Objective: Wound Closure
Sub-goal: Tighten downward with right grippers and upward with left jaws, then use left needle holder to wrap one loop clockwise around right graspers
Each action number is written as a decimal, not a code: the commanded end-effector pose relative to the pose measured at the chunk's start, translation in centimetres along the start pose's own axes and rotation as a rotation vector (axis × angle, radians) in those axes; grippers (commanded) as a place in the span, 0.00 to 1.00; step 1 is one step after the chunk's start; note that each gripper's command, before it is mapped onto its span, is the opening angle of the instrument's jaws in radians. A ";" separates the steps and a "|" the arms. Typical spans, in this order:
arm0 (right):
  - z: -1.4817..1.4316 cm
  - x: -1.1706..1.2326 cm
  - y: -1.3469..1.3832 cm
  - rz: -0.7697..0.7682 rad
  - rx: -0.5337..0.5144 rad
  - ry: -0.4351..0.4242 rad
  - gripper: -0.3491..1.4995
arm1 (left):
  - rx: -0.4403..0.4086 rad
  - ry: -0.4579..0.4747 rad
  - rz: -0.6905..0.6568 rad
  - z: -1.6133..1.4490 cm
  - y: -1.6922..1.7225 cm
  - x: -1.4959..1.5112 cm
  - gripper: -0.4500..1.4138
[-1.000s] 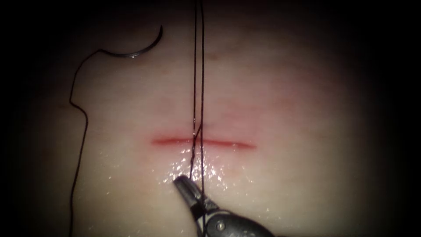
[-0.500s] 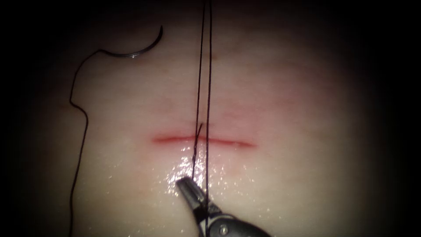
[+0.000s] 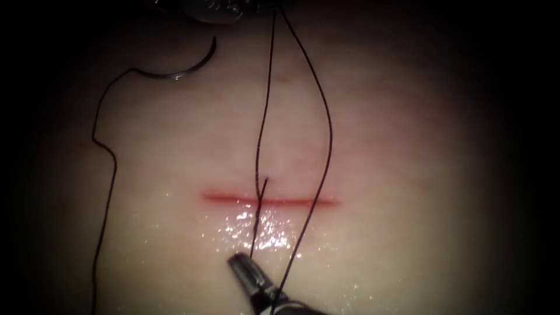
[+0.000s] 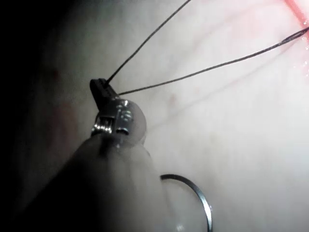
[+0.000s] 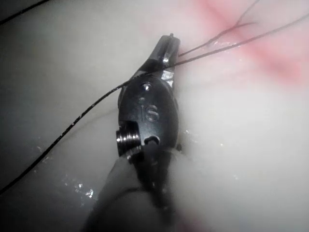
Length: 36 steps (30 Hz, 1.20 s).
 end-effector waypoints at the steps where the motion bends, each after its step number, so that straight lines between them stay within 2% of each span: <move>1: 0.07 -0.06 -0.04 0.005 -0.002 0.028 0.65 | -0.008 0.014 -0.008 0.02 0.00 0.04 0.00; 2: 0.07 -0.04 -0.02 0.010 -0.004 0.055 0.74 | -0.019 0.029 -0.020 -0.06 -0.02 0.13 0.00; 3: 0.07 -0.03 -0.01 0.012 -0.005 0.069 0.76 | -0.028 0.039 -0.025 -0.10 -0.03 0.17 0.00; 4: 0.07 -0.01 0.01 0.014 -0.004 0.070 0.85 | -0.040 0.067 -0.044 -0.21 -0.06 0.29 0.00; 8: 0.05 0.04 0.05 0.041 0.011 0.065 0.98 | -0.089 0.179 -0.130 -0.54 -0.09 0.58 0.00; 12: -0.01 0.08 0.15 0.109 0.044 0.069 0.98 | -0.134 0.279 -0.225 -0.82 -0.12 0.81 0.00; 13: -0.03 0.09 0.19 0.110 0.048 0.070 0.99 | -0.146 0.305 -0.252 -0.89 -0.12 0.86 0.00; 14: -0.08 0.12 0.32 0.098 0.073 0.066 0.98 | -0.183 0.379 -0.310 -1.09 -0.14 1.02 0.00; 15: -0.10 0.13 0.38 0.075 0.093 0.072 0.97 | -0.193 0.401 -0.324 -1.15 -0.15 1.06 0.00; 17: -0.15 0.20 0.57 -0.045 0.151 0.106 0.83 | -0.215 0.453 -0.334 -1.30 -0.18 1.18 0.00; 18: -0.19 0.27 0.69 -0.103 0.163 0.108 0.68 | -0.228 0.476 -0.344 -1.37 -0.19 1.25 0.00; 19: -0.21 0.33 0.76 -0.140 0.163 0.108 0.59 | -0.232 0.483 -0.351 -1.39 -0.19 1.28 0.00; 23: -0.19 0.64 1.09 -0.187 0.221 0.093 0.54 | -0.249 0.514 -0.374 -1.45 -0.20 1.40 0.00; 27: -0.06 0.87 1.25 -0.208 0.326 0.050 0.56 | -0.254 0.528 -0.382 -1.46 -0.14 1.50 0.00; 28: -0.02 0.93 1.27 -0.206 0.354 0.042 0.50 | -0.256 0.529 -0.386 -1.46 -0.11 1.52 0.00; 29: 0.01 0.96 1.27 -0.204 0.373 0.036 0.37 | -0.258 0.530 -0.395 -1.46 -0.08 1.56 0.00; 30: 0.04 0.99 1.27 -0.203 0.391 0.033 0.15 | -0.256 0.525 -0.393 -1.46 -0.05 1.59 0.00; 31: 0.07 1.01 1.27 -0.204 0.419 0.027 0.00 | -0.256 0.520 -0.402 -1.47 -0.01 1.62 0.00; 33: 0.17 1.05 1.25 -0.211 0.470 -0.015 0.00 | -0.257 0.509 -0.414 -1.50 0.12 1.71 0.00; 36: 0.31 1.03 1.23 -0.218 0.500 -0.024 0.00 | -0.258 0.502 -0.421 -1.55 0.24 1.79 0.00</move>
